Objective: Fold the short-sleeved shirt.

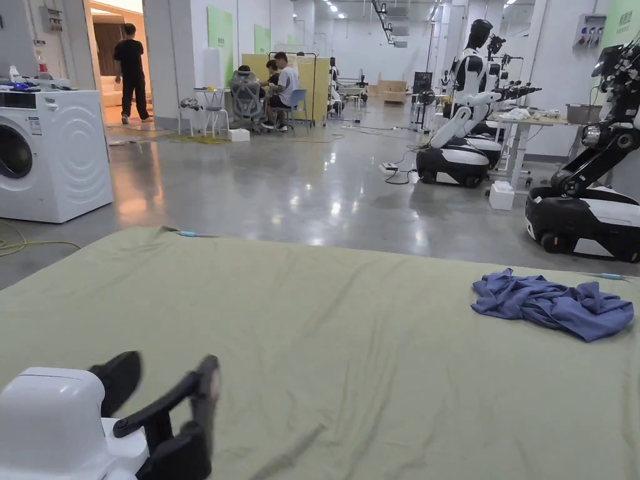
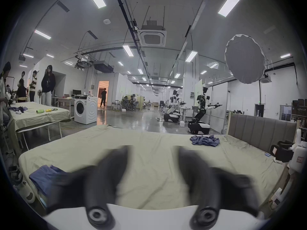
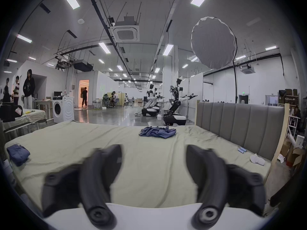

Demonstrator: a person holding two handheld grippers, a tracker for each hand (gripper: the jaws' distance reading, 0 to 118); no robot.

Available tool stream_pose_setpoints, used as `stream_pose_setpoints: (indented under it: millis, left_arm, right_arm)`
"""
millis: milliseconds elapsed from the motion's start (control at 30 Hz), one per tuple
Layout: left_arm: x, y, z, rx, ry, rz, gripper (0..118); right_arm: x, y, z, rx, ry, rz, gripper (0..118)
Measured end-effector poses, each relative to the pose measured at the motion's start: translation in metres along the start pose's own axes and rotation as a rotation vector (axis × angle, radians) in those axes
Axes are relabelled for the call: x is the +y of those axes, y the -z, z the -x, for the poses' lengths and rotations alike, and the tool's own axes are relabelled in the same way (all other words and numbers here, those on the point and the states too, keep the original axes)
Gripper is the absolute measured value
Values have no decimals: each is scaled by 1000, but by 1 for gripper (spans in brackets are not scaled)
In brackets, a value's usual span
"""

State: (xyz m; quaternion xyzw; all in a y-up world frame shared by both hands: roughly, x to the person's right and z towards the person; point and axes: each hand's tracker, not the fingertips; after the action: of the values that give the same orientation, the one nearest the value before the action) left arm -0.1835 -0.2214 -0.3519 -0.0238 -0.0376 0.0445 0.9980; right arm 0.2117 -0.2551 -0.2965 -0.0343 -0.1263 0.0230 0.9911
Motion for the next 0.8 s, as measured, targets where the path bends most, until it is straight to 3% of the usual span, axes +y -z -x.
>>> stream_pose_setpoints:
  millis: [33,133,333,500,700,800]
  left_arm:
    - [-2,3,3,5,-6,26,118]
    - [-10,1,7,-15,-29,36,118]
    - [-14,4,2,21,41,63,118]
    - [-13,8,1,-65,-44,116,118]
    - [-16,9,-10,-93,-8,116,118]
    - [-16,12,-14,-92,-55,120,118]
  right_arm:
    - [-1,1,1,2,-1,4,108]
    - [-5,1,5,13,-11,-4,117]
    - [-5,-3,16,-9,-92,-60,118]
    - [-6,1,13,-10,-63,-45,118]
    - [-8,1,17,-21,-107,-43,118]
    - [-7,2,18,-11,-88,-41,118]
